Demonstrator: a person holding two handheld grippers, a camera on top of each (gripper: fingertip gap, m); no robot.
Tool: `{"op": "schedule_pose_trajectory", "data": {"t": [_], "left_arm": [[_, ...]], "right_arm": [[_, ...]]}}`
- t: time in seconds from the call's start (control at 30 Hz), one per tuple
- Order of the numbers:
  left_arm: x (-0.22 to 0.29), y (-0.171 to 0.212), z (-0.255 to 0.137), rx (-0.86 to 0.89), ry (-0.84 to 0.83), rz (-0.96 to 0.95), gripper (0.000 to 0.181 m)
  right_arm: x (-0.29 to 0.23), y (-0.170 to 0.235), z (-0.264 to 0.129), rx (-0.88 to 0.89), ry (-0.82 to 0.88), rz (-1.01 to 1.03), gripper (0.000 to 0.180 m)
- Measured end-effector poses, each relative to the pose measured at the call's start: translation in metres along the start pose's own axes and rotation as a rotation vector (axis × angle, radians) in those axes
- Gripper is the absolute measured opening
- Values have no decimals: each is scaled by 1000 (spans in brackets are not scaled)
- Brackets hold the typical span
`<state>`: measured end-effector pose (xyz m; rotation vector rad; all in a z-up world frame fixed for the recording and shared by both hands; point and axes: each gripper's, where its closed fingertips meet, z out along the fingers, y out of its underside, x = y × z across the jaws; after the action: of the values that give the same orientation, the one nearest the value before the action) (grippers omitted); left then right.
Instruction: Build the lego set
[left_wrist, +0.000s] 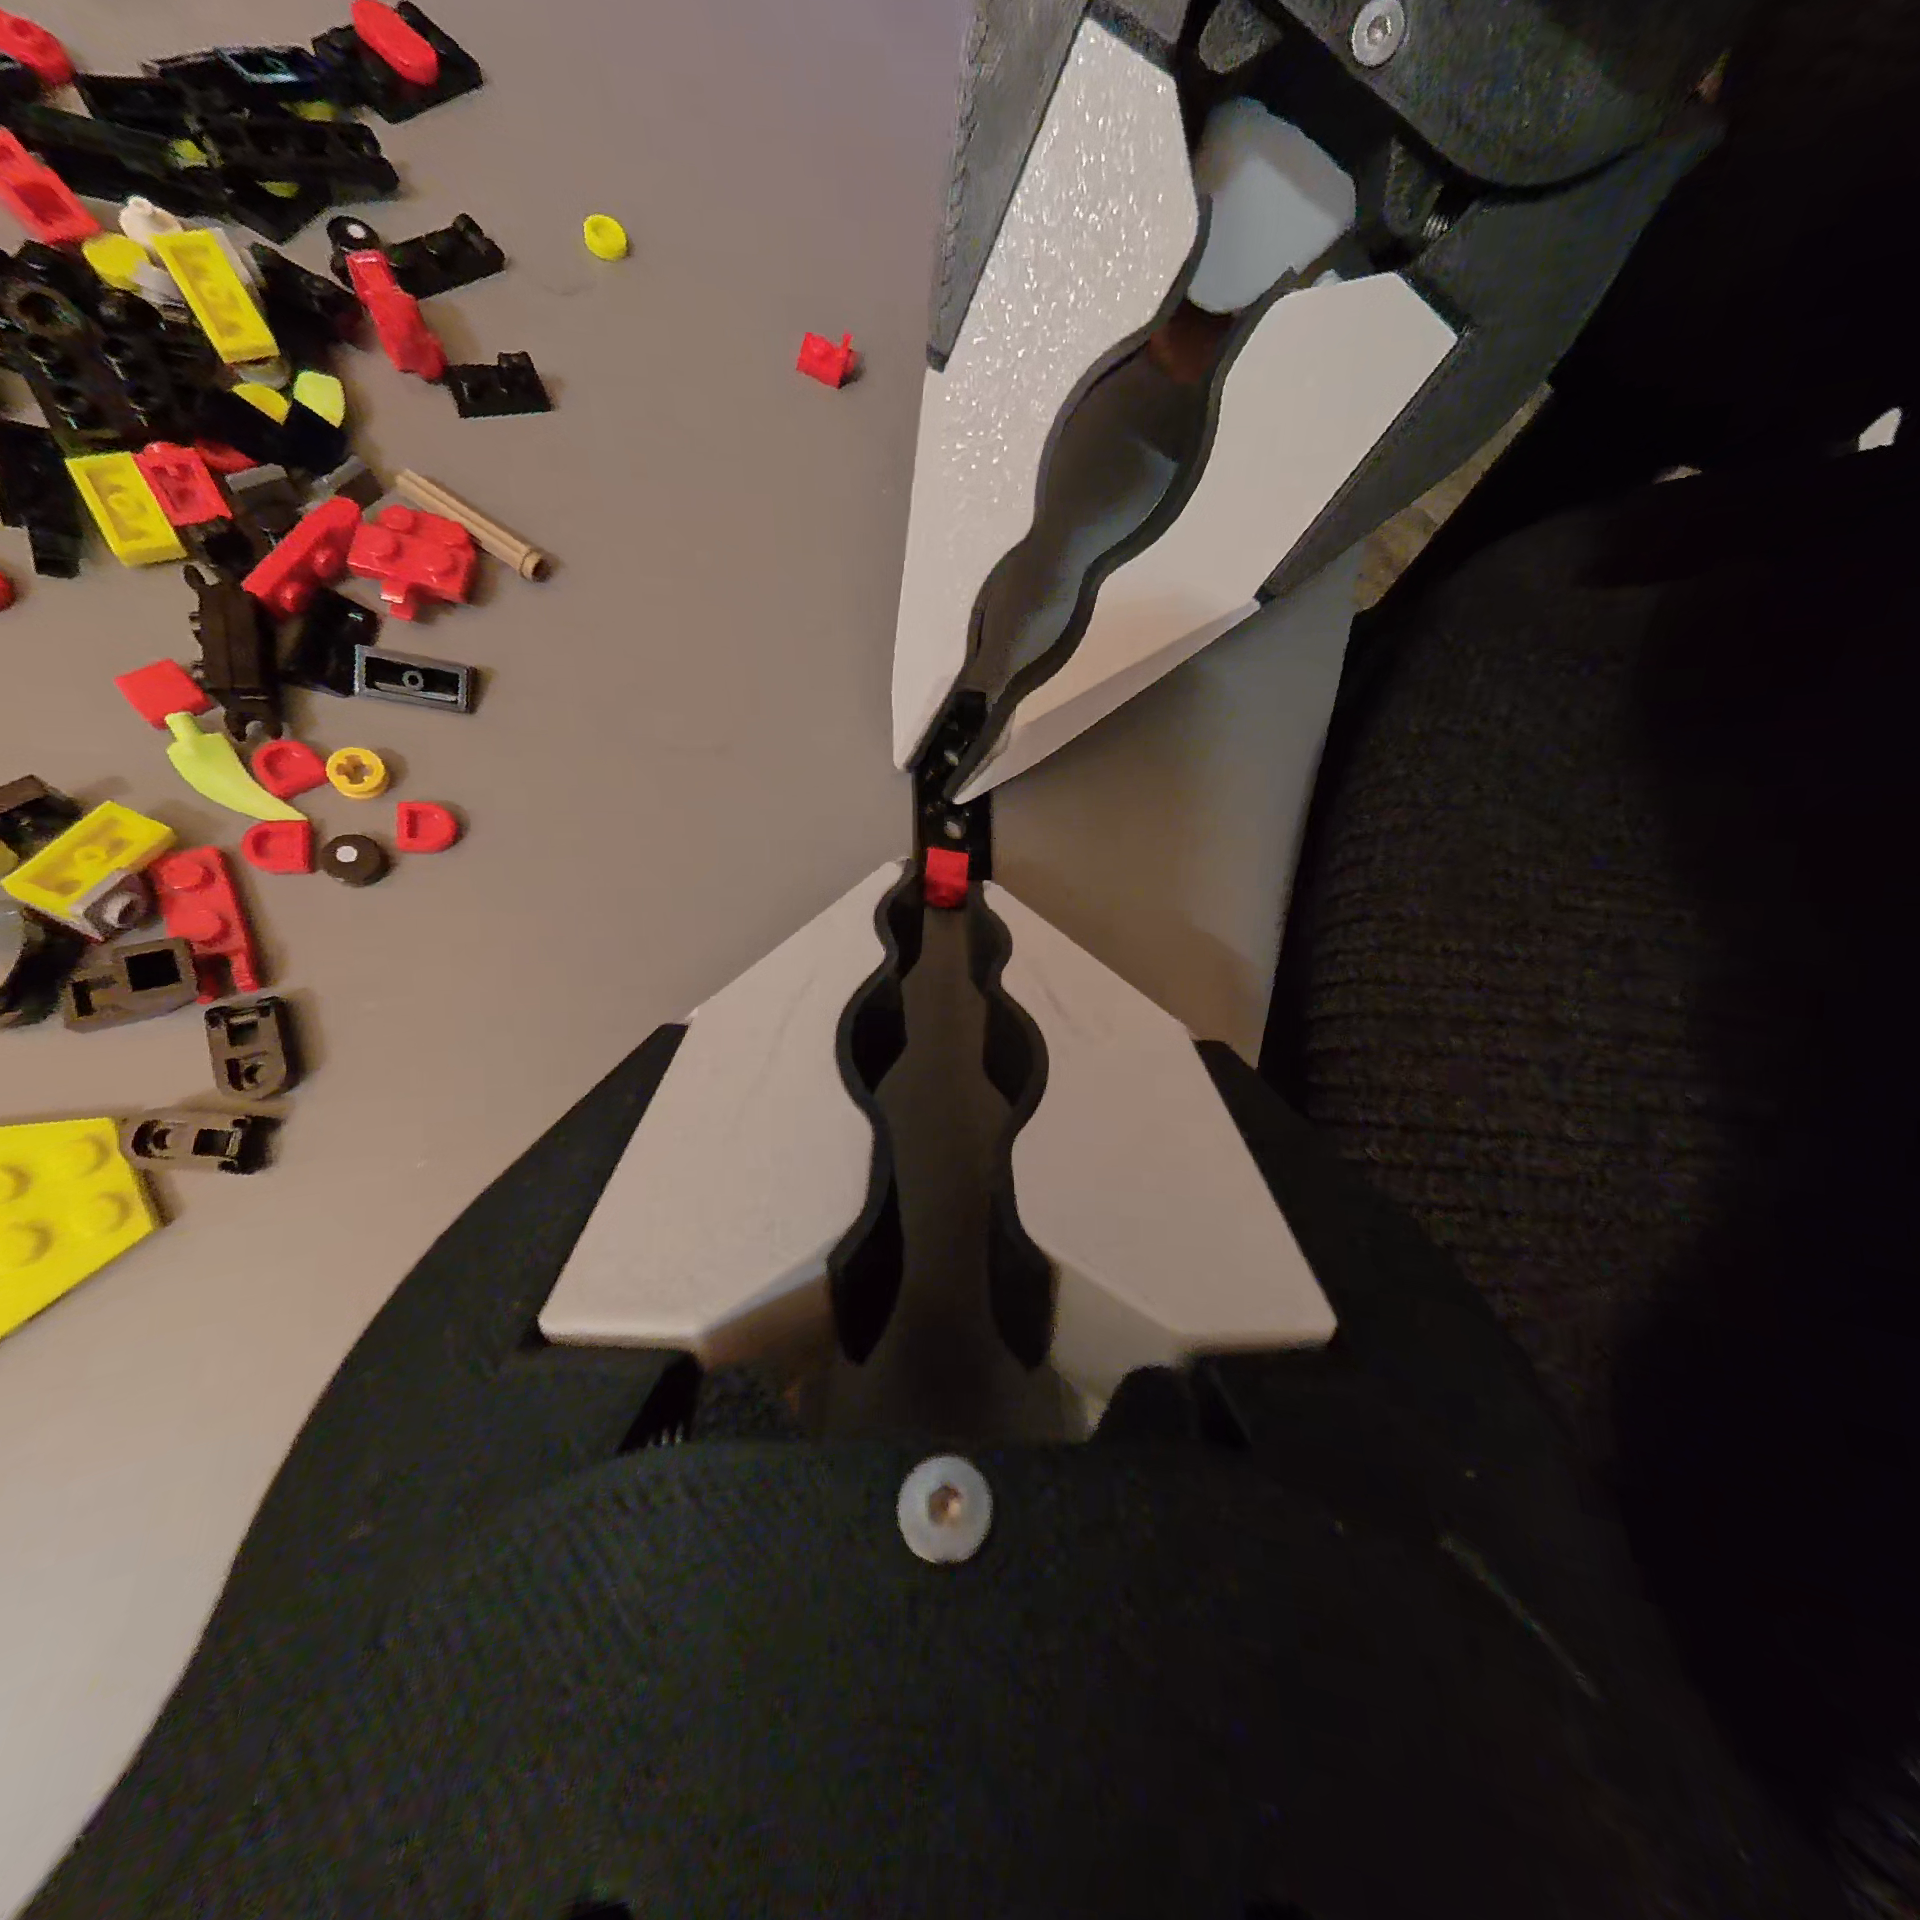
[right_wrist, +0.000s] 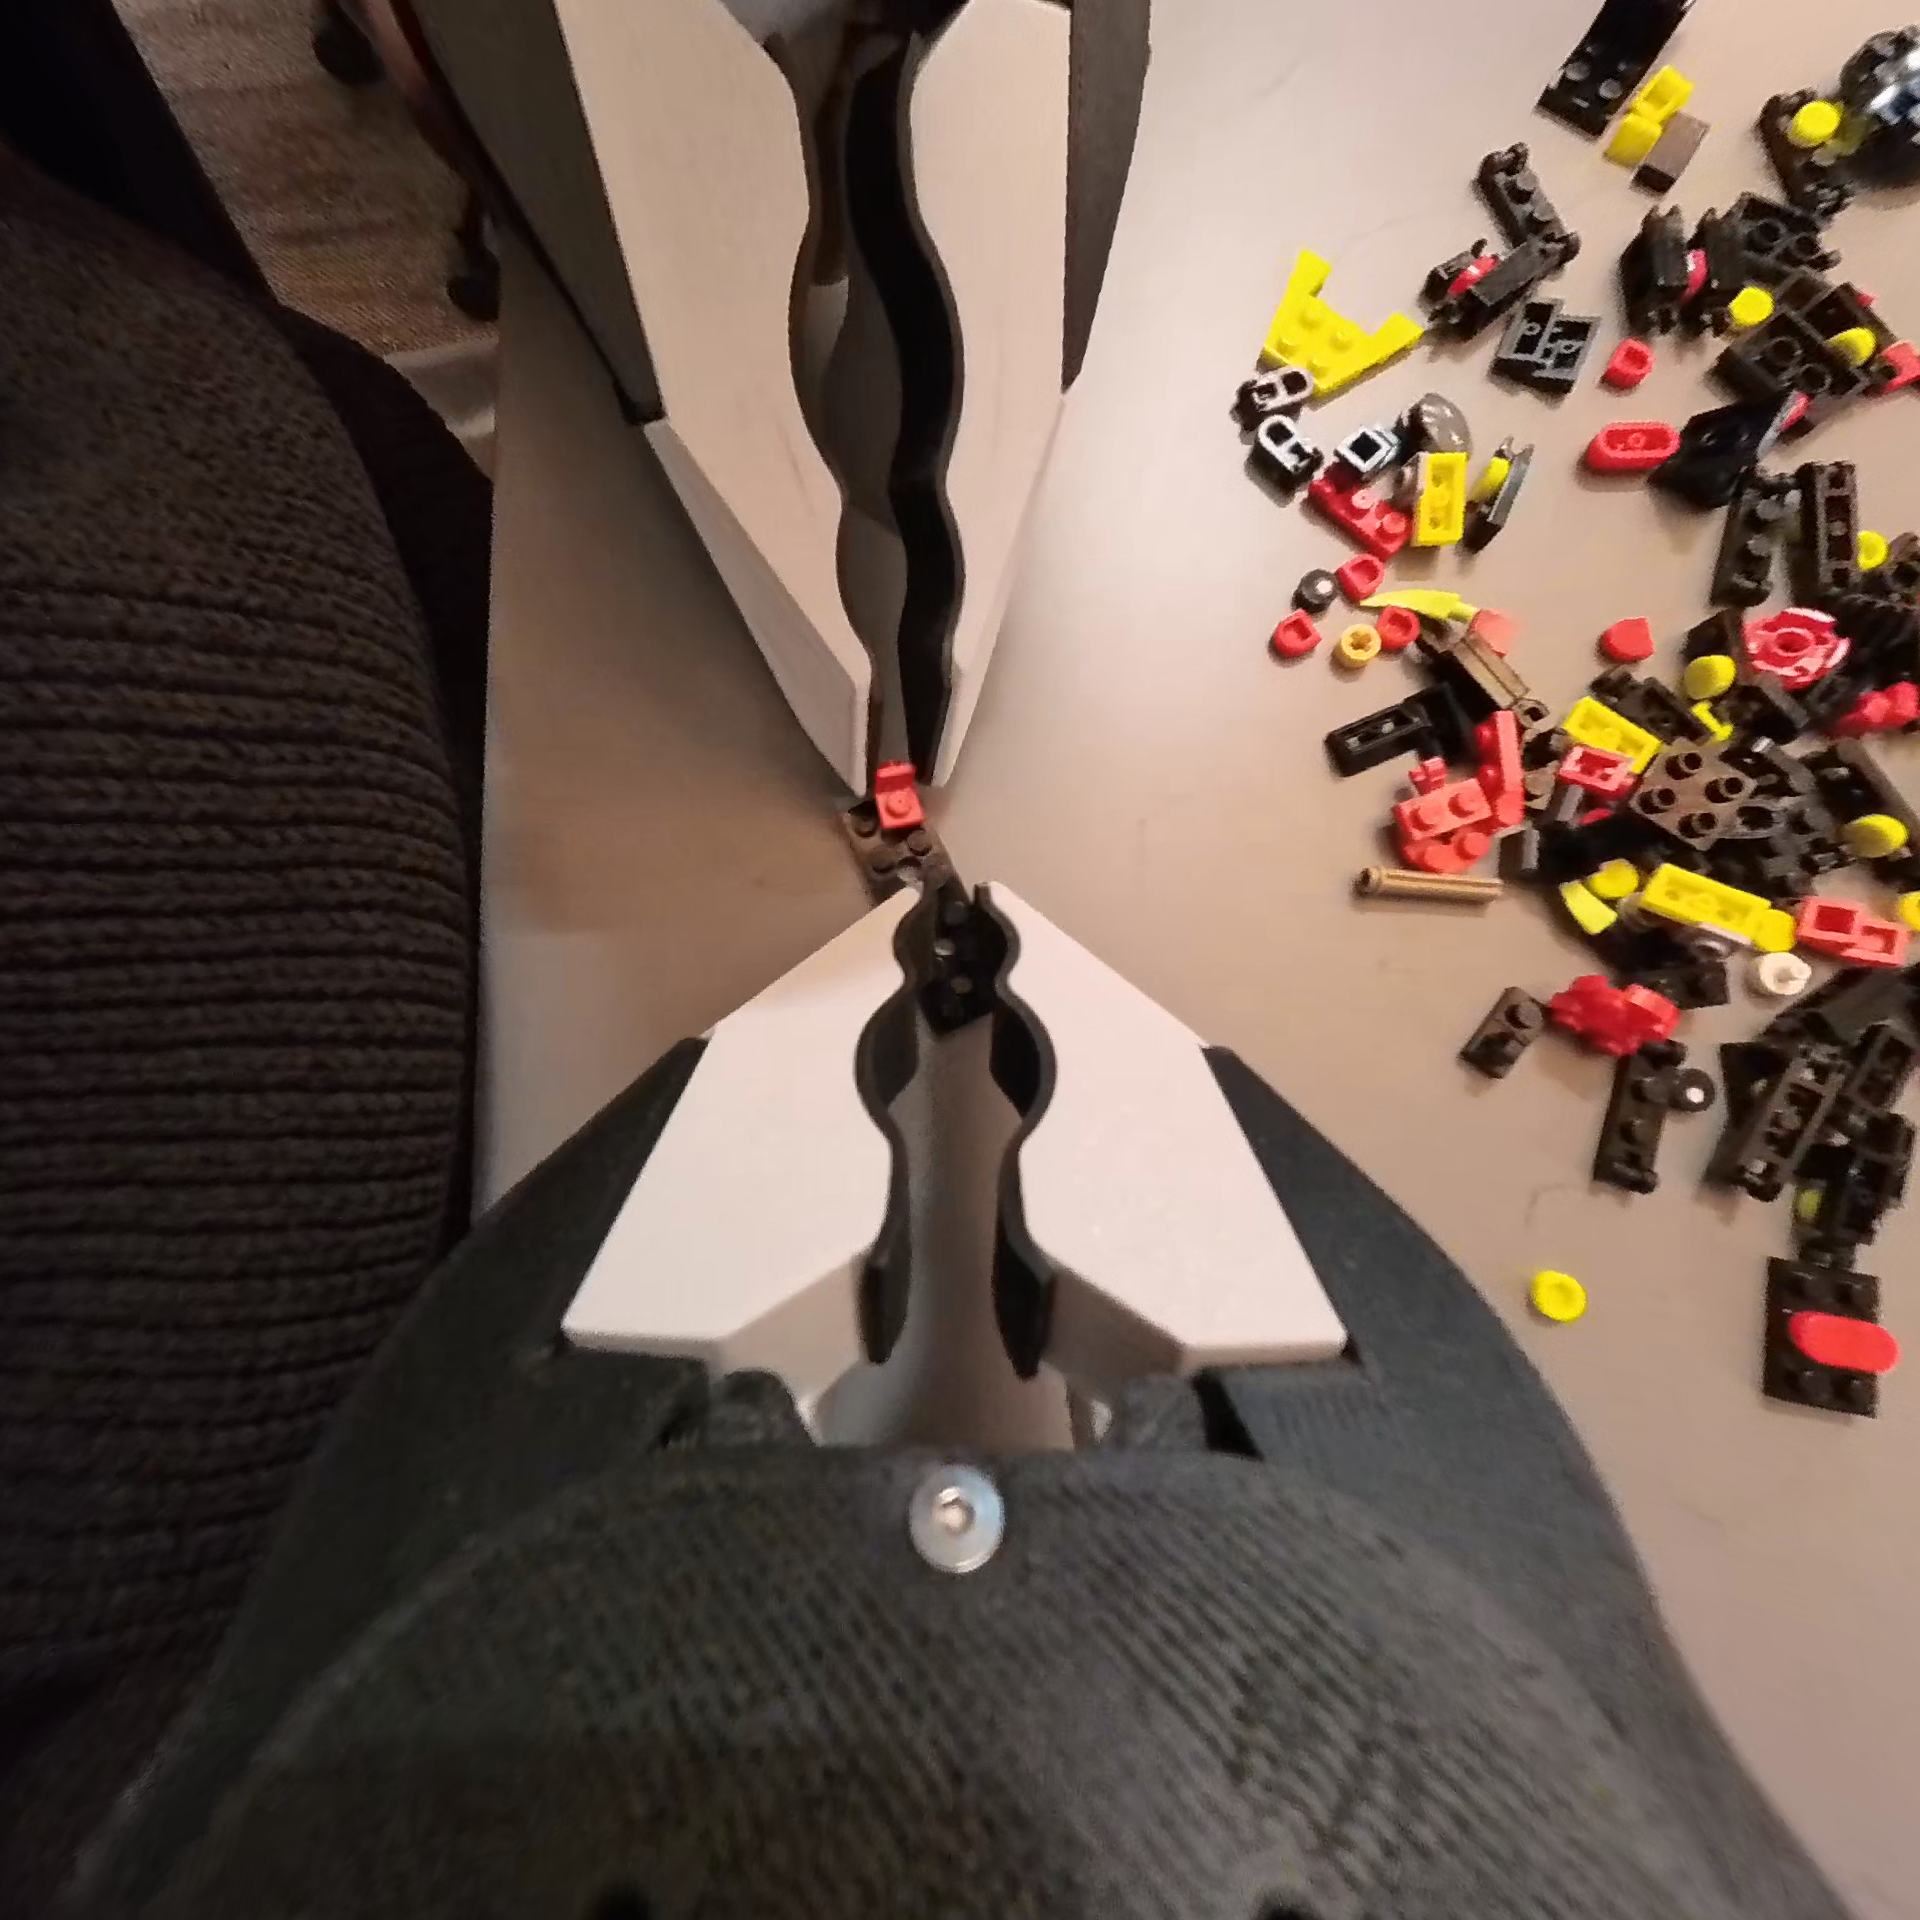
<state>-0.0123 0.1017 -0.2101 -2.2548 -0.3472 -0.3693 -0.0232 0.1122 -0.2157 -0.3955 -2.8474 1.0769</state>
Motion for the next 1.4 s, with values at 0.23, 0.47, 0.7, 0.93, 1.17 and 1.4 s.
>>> {"op": "schedule_pose_trajectory", "data": {"t": [0.23,0.47,0.7,0.93,1.17,1.4], "left_arm": [[-4,0,1,-2,-28,4,5],[-4,2,1,-14,-49,24,5],[-4,1,2,-17,-55,23,5],[-4,1,2,-19,-70,36,5],[-3,1,3,-25,-82,52,5],[-3,1,4,-28,-98,62,5]], "right_arm": [[2,1,0,14,-23,45,5],[4,1,-1,21,-39,85,5],[5,1,-1,28,-52,110,5],[6,-1,0,38,-46,127,5],[0,-21,1,129,-97,209,19],[7,-9,5,63,-42,197,14]]}}
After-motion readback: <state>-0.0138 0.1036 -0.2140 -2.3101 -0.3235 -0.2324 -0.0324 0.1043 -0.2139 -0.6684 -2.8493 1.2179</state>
